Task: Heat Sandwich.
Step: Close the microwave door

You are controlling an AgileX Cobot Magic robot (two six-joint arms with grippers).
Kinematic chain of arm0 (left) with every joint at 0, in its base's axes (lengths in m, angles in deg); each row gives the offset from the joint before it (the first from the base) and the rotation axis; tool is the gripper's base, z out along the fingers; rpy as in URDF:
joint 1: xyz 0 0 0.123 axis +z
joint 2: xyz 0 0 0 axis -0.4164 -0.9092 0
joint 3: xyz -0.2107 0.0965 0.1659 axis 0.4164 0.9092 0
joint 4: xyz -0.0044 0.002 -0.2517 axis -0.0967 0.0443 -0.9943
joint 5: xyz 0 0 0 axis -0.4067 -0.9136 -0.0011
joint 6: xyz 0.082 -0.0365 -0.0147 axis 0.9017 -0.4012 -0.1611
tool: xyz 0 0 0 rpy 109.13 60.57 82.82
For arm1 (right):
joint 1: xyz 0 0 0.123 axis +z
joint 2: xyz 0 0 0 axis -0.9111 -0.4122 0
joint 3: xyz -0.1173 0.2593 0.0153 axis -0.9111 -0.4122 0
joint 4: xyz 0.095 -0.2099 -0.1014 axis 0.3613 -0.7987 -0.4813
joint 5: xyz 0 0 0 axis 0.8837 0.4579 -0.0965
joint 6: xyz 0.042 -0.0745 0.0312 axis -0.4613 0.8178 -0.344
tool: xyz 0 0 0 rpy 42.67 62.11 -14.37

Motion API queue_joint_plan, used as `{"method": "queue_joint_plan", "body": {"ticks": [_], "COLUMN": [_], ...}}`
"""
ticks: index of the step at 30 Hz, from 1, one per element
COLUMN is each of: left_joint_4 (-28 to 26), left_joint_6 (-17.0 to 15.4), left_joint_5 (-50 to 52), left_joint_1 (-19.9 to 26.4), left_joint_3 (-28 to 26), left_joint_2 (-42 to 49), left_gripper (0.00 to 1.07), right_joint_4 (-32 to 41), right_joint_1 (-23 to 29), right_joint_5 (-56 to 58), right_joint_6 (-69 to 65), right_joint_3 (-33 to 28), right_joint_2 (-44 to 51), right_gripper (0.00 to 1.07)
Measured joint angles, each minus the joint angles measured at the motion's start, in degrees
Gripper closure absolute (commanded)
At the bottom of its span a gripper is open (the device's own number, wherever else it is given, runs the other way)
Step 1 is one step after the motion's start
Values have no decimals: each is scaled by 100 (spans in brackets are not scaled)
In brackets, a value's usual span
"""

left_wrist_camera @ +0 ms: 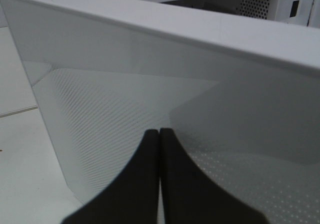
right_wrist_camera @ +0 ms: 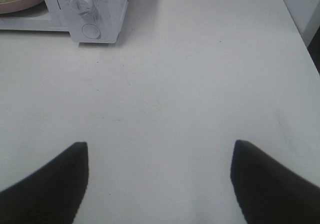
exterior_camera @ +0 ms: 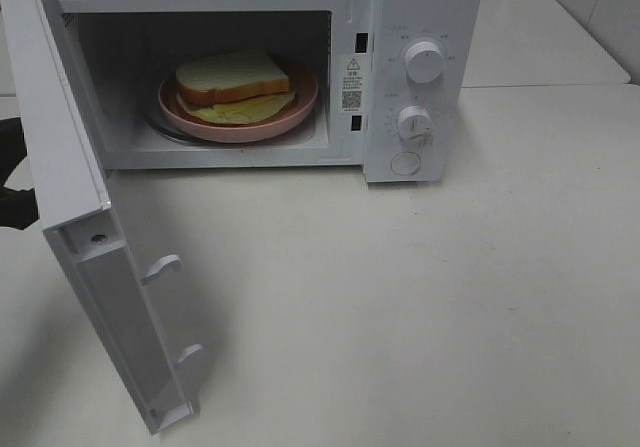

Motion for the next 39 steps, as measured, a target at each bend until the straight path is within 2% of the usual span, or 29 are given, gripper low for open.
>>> {"method": "queue_joint_plan", "body": {"ticks": [5,12,17,18,21,22,25,30,39], "left_joint_4": [-647,-922,-1438,-1696,-2000,-2315,-2750,-2945,-3335], "left_joint_6": [109,464,647,773,934,1094,1289,1329,1392], "left_joint_5": [-6,6,23,23,23,23,23,23,23], "left_joint_1": [-470,-934,-1318,-1524,-1725,-1896,-2217,-2389,-2779], "left_joint_3": [-120,-327,-516,-636,-773,-905,-1186,-1398,-2206], "left_joint_2": [-149,-424,-665,-768,-905,-1026,-1272,-1444,-2051], "left_gripper": [107,107,107,107,107,107,107,107,107], "right_joint_4": [0,0,0,0,0,0,0,0,0], "right_joint_1": [0,0,0,0,0,0,0,0,0], "right_joint_5": [0,0,0,0,0,0,0,0,0], "right_joint_6": [0,0,0,0,0,0,0,0,0], "right_joint_3": [0,0,0,0,0,0,0,0,0], "right_joint_2": [0,0,0,0,0,0,0,0,0], "right_gripper": [32,32,32,32,32,32,32,32,32]}}
